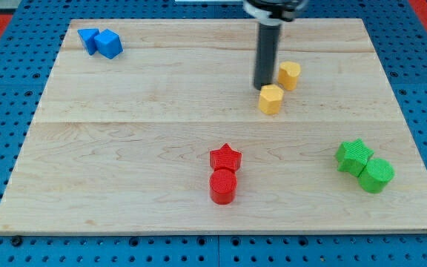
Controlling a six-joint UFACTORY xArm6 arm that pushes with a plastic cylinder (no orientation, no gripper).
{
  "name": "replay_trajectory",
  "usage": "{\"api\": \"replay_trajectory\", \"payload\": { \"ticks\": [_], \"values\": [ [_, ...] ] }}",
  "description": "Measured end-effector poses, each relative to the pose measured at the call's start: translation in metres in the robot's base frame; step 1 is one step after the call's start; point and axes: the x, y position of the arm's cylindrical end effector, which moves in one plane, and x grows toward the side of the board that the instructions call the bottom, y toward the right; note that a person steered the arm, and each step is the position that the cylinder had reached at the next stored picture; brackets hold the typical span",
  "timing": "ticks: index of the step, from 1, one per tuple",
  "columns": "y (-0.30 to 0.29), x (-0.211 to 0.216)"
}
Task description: Push the yellow hexagon below the blue cube
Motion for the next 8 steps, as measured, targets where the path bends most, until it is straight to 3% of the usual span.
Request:
{"api": "replay_trajectory", "payload": {
  "ticks": [2, 3, 4, 6, 7, 8],
  "values": [
    [0.032, 0.038],
    [0.019, 0.091],
    [-0.117, 0.083],
    [-0.036, 0.082],
    [-0.102, 0.04],
    [-0.221, 0.013]
  ]
}}
